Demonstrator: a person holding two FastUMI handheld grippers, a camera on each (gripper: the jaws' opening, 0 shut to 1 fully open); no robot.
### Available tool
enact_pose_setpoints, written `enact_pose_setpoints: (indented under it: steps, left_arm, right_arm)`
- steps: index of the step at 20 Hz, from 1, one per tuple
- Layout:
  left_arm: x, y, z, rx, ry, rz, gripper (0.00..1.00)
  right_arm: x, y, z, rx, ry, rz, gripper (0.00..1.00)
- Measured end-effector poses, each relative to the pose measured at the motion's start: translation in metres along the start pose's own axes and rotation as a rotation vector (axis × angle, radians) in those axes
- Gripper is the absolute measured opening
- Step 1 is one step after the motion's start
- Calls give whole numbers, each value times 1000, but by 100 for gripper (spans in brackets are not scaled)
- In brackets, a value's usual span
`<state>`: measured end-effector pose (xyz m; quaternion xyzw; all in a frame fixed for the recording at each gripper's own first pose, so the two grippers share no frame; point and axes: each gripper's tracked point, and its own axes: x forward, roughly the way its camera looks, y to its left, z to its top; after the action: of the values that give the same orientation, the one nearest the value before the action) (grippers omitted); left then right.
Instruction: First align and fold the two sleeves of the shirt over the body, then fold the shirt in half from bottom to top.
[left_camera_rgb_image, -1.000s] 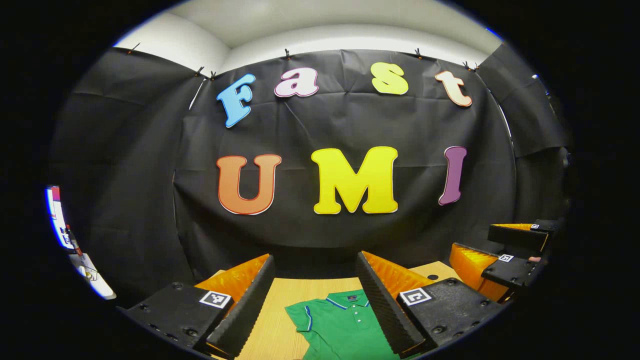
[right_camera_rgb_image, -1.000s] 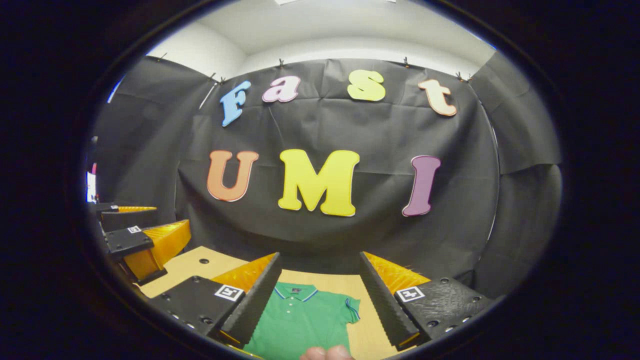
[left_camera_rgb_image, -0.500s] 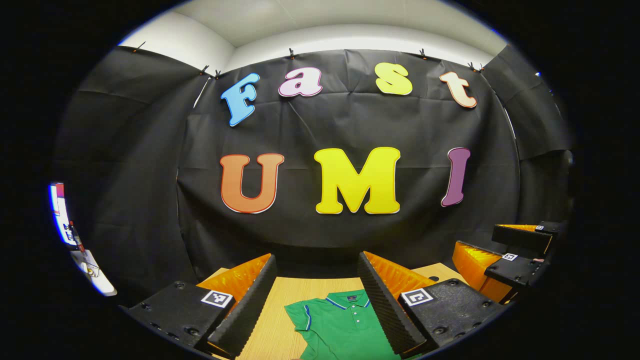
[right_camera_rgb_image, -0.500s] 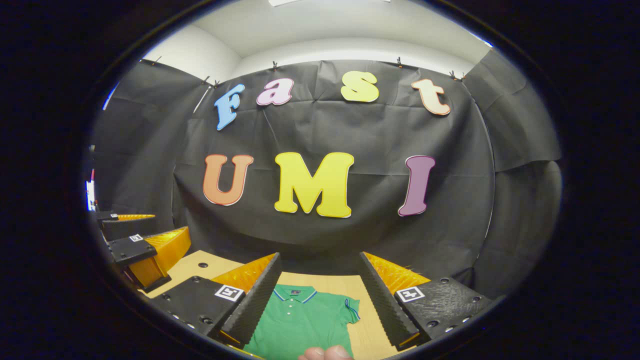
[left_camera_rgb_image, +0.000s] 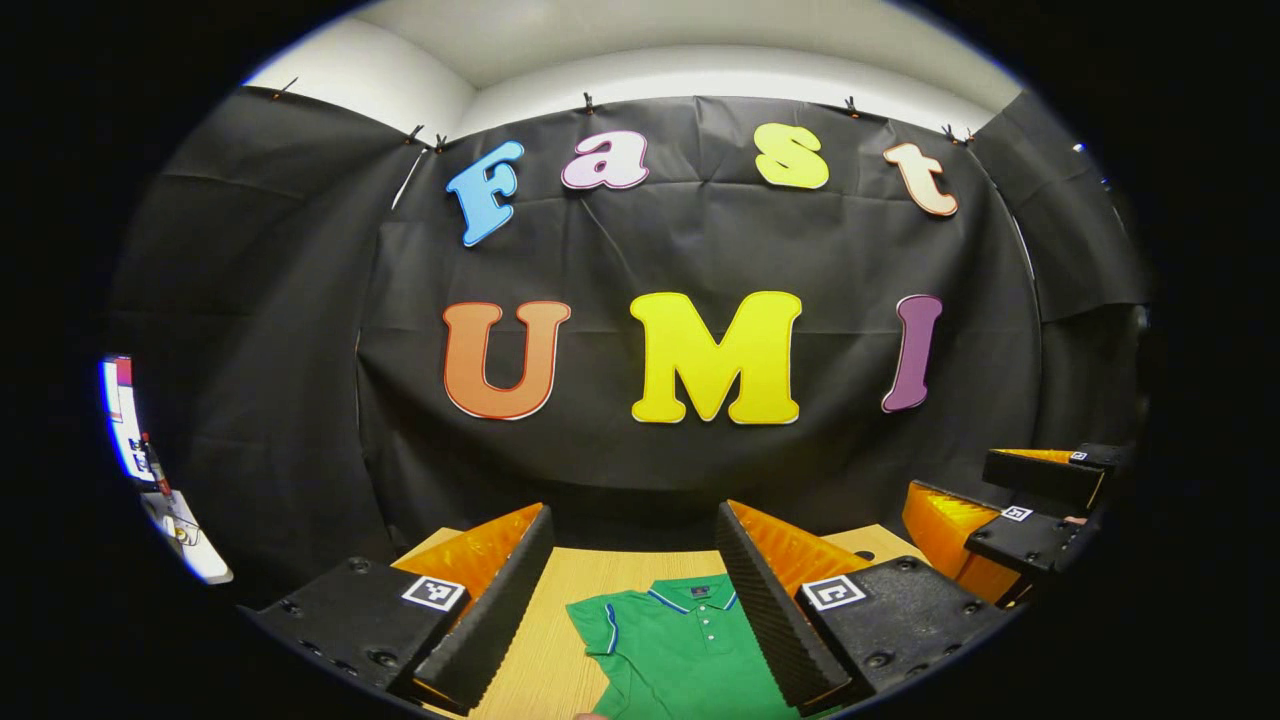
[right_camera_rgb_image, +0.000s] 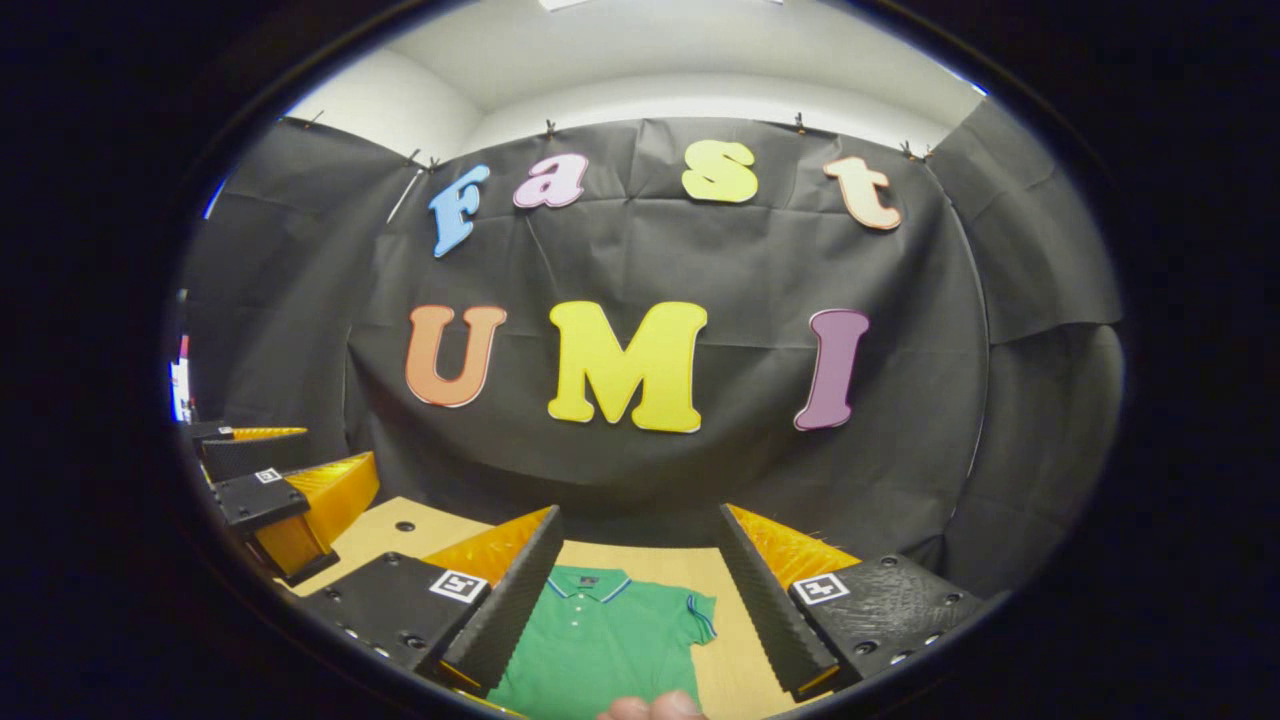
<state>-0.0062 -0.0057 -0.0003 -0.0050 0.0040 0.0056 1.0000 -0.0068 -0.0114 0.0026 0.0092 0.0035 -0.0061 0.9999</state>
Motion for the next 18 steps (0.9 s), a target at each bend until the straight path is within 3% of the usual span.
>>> enact_pose_setpoints:
  steps: [5,10,18]
  left_arm:
    - [1,3,-5,-5,22,10,100]
    - [11,6,-5,2,23,32,100]
    - [31,13,-3,8,30,85,100]
  right_arm:
    - [10,-6,-25,-34,88,27,96]
    - [34,-28,-53,-24,160,7,95]
    - [101,-67,-142,-23,370,20,95]
